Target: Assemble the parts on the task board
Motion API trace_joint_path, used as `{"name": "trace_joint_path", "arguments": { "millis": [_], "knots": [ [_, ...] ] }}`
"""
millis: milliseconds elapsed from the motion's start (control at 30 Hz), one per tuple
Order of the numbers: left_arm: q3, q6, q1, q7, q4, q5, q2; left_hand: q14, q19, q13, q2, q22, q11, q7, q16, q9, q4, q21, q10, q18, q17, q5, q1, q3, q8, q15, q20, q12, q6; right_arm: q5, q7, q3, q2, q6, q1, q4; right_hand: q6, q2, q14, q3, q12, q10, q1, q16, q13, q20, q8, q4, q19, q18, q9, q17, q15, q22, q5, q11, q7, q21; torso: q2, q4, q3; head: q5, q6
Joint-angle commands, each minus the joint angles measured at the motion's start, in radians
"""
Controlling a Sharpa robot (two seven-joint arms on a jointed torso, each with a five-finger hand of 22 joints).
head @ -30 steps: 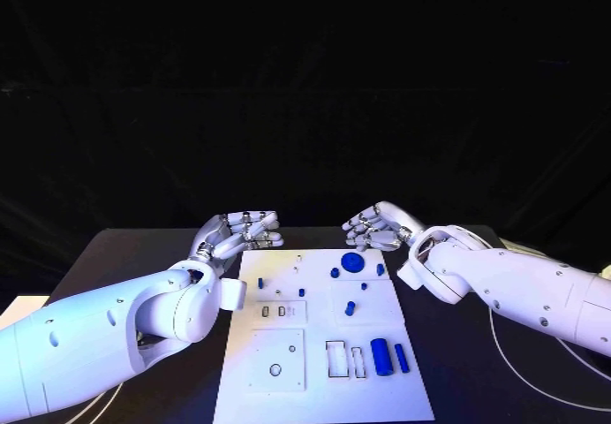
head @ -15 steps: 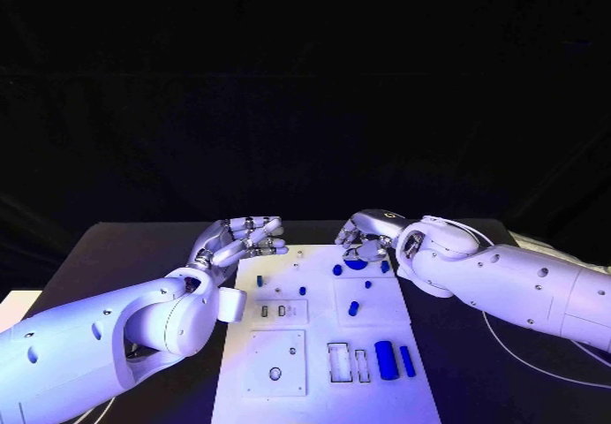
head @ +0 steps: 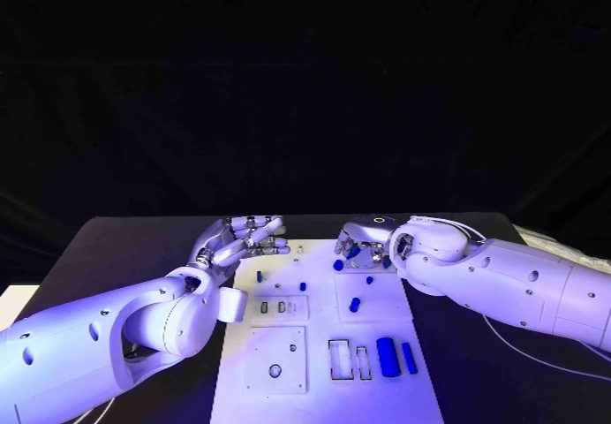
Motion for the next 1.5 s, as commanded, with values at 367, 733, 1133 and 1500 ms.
{"name": "trace_joint_path", "arguments": {
  "millis": [367, 733, 1133, 1500],
  "knots": [
    [0.001, 0.018, 0.002, 0.000, 0.003, -0.001, 0.001, -0.001, 0.006, -0.002, 0.005, -0.001, 0.002, 0.006, -0.004, -0.001, -0.008, 0.004, 0.001, 0.009, 0.002, -0.002, -0.008, 0.000, -0.007, 0.006, 0.000, -0.004, -0.001, -0.054, -0.011, 0.000, 0.017, 0.063, 0.001, -0.008, 0.011, -0.002, 0.018, 0.008, -0.003, -0.003, -0.003, 0.040, 0.001, 0.003, -0.002, 0.010, 0.011, -0.010, 0.001, 0.037, 0.001, 0.034, -0.008, 0.000, -0.003, 0.033, 0.006, 0.0039, -0.0001, 0.004, -0.009],
    [0.001, 0.020, 0.002, -0.005, 0.003, -0.001, 0.002, 0.000, 0.007, -0.002, 0.005, -0.001, 0.003, 0.007, -0.005, -0.001, -0.009, 0.003, 0.000, 0.009, 0.003, -0.002, -0.009, -0.001, -0.008, 0.006, 0.000, -0.005, -0.002, -0.055, -0.013, 0.000, 0.031, 0.074, 0.001, -0.021, 0.028, 0.019, 0.020, 0.023, 0.001, 0.013, -0.005, 0.098, 0.002, 0.004, 0.002, 0.029, 0.025, -0.017, 0.003, 0.099, -0.001, 0.086, -0.010, -0.003, -0.005, 0.075, 0.013, 0.0047, -0.0018, 0.007, -0.016],
    [0.001, 0.020, 0.002, -0.007, -0.003, -0.001, 0.005, 0.001, 0.008, -0.002, 0.005, -0.001, 0.004, 0.008, -0.006, -0.001, -0.011, 0.003, -0.001, 0.009, 0.005, -0.002, -0.009, -0.002, -0.010, 0.006, 0.000, -0.007, -0.003, -0.066, -0.015, -0.001, 0.043, 0.059, 0.000, -0.036, 0.059, 0.032, 0.022, 0.043, 0.002, 0.040, -0.009, 0.153, 0.002, 0.001, 0.008, 0.053, 0.042, -0.024, 0.006, 0.153, -0.005, 0.140, -0.020, -0.009, -0.010, 0.119, 0.020, 0.0098, -0.0025, 0.005, -0.024],
    [0.001, 0.023, 0.003, -0.009, -0.010, -0.001, 0.011, 0.003, 0.010, -0.002, 0.006, -0.001, 0.004, 0.009, -0.006, -0.001, -0.013, 0.002, -0.002, 0.009, 0.006, -0.002, -0.009, -0.002, -0.011, 0.006, 0.000, -0.009, -0.003, -0.026, -0.011, 0.000, 0.030, -0.107, -0.002, -0.017, 0.095, 0.047, 0.024, 0.071, 0.005, 0.083, 0.002, 0.206, 0.004, -0.006, 0.016, 0.076, 0.068, -0.034, 0.014, 0.206, -0.013, 0.205, -0.061, -0.021, -0.021, 0.169, 0.021, 0.0101, -0.0021, 0.000, -0.028]
  ]
}}
